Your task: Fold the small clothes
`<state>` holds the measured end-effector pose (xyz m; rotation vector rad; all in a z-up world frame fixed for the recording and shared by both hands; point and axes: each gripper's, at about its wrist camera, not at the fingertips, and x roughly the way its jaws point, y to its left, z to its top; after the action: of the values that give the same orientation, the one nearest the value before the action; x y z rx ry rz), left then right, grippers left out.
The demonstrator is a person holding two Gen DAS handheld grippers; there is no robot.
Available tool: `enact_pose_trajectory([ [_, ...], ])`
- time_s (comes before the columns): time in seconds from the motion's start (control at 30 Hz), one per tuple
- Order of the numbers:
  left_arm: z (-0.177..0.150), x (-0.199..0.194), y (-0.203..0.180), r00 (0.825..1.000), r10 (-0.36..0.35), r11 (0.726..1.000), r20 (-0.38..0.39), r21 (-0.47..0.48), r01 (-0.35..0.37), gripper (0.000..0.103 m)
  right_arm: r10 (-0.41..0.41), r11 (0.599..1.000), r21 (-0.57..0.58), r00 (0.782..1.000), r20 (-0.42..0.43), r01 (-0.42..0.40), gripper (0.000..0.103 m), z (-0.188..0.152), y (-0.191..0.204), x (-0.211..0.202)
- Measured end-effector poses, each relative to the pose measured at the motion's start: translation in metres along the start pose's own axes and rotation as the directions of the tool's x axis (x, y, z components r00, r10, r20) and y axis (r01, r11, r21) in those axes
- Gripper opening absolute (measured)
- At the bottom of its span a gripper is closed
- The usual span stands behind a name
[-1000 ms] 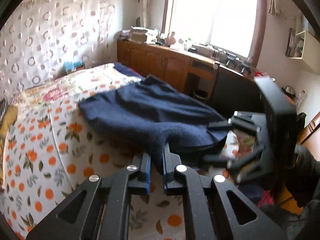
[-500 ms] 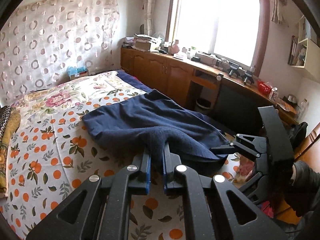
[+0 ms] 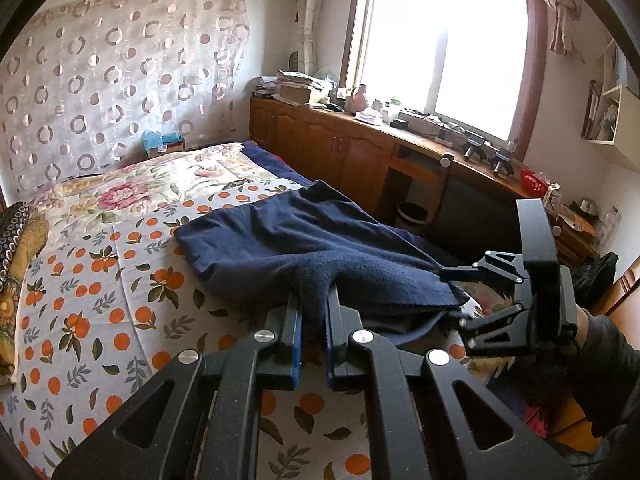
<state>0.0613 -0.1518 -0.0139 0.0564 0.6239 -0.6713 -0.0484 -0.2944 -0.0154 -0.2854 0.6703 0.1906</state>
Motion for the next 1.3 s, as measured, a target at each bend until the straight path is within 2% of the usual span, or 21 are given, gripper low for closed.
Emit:
enact_pose_trajectory([
  [0.03,0.0,0.0,0.001,1.0,-0.001,1.0,-0.001,-0.002,0.001,0.009,-0.006,1.0,-0.008,1.0,-0.004,0.006,0.042,0.001,-0.001,0.001],
  [0.07,-0.001,0.001,0.001,1.0,-0.005,1.0,-0.006,-0.001,0.005,0.009,-0.012,1.0,-0.014,1.0,-0.007,0.012,0.023,0.002,-0.002,0.001],
  [0.1,-0.002,0.001,0.001,1.0,0.001,1.0,-0.008,0.001,-0.001,0.009,-0.007,1.0,-0.013,1.0,-0.003,0.007,0.012,0.003,-0.003,0.001],
  [0.17,-0.003,0.002,0.001,1.0,0.016,1.0,-0.008,0.009,-0.016,0.009,-0.006,1.0,-0.007,1.0,0.03,0.007,0.008,0.012,-0.005,-0.005],
  [0.37,0.005,0.004,0.014,0.999,0.041,0.999,-0.001,0.005,-0.041,0.009,-0.012,1.0,0.011,0.991,0.137,0.011,0.007,0.047,-0.013,-0.02],
  [0.7,0.036,0.036,0.055,0.998,0.063,0.998,-0.023,-0.025,-0.064,0.009,0.026,1.0,0.0,0.981,0.194,-0.027,0.007,0.093,-0.025,0.005],
  [1.0,0.067,0.09,0.103,0.991,0.102,0.993,-0.085,-0.053,-0.107,0.009,0.063,0.998,-0.041,0.983,0.17,-0.057,0.007,0.131,-0.046,0.077],
  [1.3,0.061,0.136,0.132,0.979,0.09,0.99,-0.183,-0.091,-0.108,0.011,0.125,0.992,-0.027,0.989,0.082,-0.123,0.007,0.151,-0.066,0.134],
])
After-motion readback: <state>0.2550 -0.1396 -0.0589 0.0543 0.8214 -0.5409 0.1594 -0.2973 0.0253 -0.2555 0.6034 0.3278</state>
